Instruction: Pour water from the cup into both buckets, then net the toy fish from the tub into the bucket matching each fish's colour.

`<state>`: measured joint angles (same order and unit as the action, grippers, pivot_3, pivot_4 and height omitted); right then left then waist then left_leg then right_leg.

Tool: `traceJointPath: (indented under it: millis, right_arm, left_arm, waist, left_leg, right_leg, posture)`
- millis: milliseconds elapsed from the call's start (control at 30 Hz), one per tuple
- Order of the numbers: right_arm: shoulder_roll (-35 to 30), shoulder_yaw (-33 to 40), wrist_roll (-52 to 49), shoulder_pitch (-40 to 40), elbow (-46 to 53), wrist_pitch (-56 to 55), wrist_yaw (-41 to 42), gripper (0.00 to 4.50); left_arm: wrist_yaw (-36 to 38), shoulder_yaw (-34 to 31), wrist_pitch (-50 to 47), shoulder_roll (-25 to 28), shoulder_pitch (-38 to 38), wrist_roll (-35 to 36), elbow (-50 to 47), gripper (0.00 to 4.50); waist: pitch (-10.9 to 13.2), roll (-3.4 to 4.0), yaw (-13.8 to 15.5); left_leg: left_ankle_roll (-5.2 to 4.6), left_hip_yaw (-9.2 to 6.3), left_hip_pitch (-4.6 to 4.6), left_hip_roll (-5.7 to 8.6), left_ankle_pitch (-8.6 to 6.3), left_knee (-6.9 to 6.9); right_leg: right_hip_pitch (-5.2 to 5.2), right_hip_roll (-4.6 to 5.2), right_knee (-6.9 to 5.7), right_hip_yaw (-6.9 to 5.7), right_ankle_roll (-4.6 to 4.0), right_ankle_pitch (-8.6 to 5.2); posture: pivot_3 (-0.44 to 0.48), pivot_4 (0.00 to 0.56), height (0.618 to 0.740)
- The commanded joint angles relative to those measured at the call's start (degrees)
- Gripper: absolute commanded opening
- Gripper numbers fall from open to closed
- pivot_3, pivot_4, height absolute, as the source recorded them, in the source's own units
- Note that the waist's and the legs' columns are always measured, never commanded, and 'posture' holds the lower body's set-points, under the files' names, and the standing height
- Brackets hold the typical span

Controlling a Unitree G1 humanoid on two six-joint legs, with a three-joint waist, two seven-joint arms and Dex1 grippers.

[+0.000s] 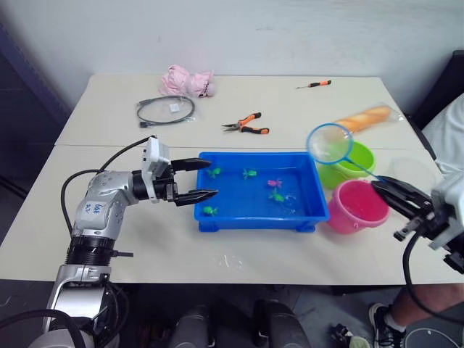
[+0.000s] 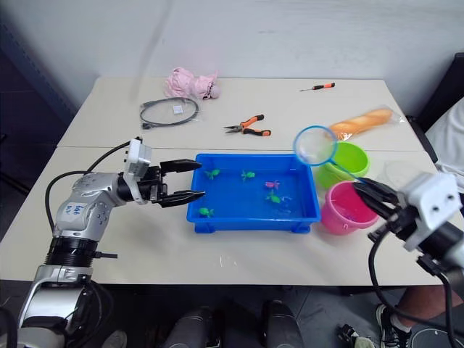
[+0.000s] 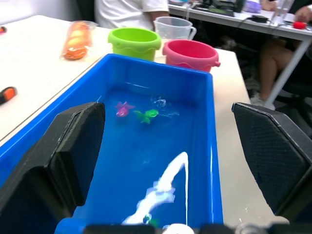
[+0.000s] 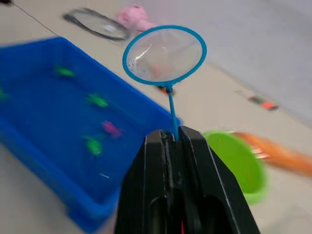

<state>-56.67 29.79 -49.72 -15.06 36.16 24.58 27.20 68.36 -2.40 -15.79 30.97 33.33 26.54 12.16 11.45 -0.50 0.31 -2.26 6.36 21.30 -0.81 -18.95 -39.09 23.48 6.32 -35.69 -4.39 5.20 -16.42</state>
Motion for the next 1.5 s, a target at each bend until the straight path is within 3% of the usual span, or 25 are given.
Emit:
traceJointPath:
  millis: [33, 100, 200, 433, 967, 1233, 1500]
  right_arm:
    - [-2.07, -5.55, -12.27, 6.85, 0.89, 14.79, -8.21, 0.00]
    - [-2.19, -11.75, -16.32, 13.47, -0.75, 22.81, -14.33, 0.00]
    - [0.02, -17.31, -19.60, 21.23, -3.34, 28.89, -16.63, 0.00]
    - [5.56, -22.55, -22.85, 30.63, -9.52, 39.38, -23.83, 0.00]
    - [11.07, -19.37, -34.12, 33.92, -15.11, 48.06, -38.14, 0.00]
    - [14.52, -19.73, -30.38, 37.79, -17.91, 46.54, -44.66, 0.00]
    - [14.89, -22.09, -18.68, 38.24, -14.59, 42.50, -37.59, 0.00]
  left_arm:
    - [-0.24, -1.65, 0.70, 0.78, -1.07, 0.66, -1.95, 4.46]
    - [0.05, -1.86, 1.38, 1.01, -2.17, 0.65, -1.89, 4.46]
    - [0.05, -2.37, 2.29, 1.00, -3.07, 0.59, -1.53, 4.46]
    - [-0.12, -2.87, 3.52, 0.94, -4.45, 0.62, -1.36, 4.46]
    - [-1.48, -2.40, 2.87, 0.78, -4.85, 0.89, -3.86, 4.46]
    - [-0.35, -2.35, 4.97, 0.52, -4.08, 0.31, -0.91, 4.46]
    - [0.29, -2.30, 7.16, 0.32, -3.47, 0.02, 1.84, 4.46]
  waist:
    - [-0.01, -0.02, 0.26]
    - [-0.02, -0.04, 0.00]
    - [-0.02, -0.04, -0.24]
    - [-0.02, -0.04, -0.30]
    - [-0.02, -0.04, -0.37]
    - [-0.02, -0.04, -0.50]
    - [-0.02, -0.04, -0.43]
  left_leg:
    - [-0.02, -0.02, 0.03, 0.01, -0.01, 0.00]
    - [-0.06, -0.02, 0.06, 0.06, -0.03, -0.02]
    - [-0.05, -0.02, 0.13, 0.08, -0.02, -0.01]
    - [-0.10, -0.03, 0.28, 0.11, -0.03, -0.01]
    - [-0.14, 0.00, 0.32, 0.11, -0.04, -0.01]
    - [-0.14, 0.05, 0.35, 0.11, -0.04, 0.00]
    - [-0.17, 0.04, 0.45, 0.11, -0.04, 0.00]
  right_leg:
    - [-0.01, 0.01, 0.05, -0.03, 0.00, 0.00]
    - [0.01, 0.06, 0.09, -0.03, 0.01, 0.02]
    - [0.07, 0.11, 0.09, -0.06, 0.00, 0.01]
    - [0.14, 0.11, 0.14, -0.17, 0.02, 0.02]
    - [0.15, 0.11, 0.13, -0.20, 0.06, 0.04]
    - [0.19, 0.08, 0.13, -0.18, 0.06, 0.04]
    - [0.23, 0.08, 0.09, -0.21, 0.09, 0.06]
  posture:
    - [0.000, 0.150, 0.740]
    - [0.000, 0.150, 0.740]
    - [0.000, 0.150, 0.740]
    - [0.000, 0.150, 0.740]
    - [0.000, 0.150, 0.740]
    - [0.000, 0.150, 0.740]
    - [0.000, 0.150, 0.740]
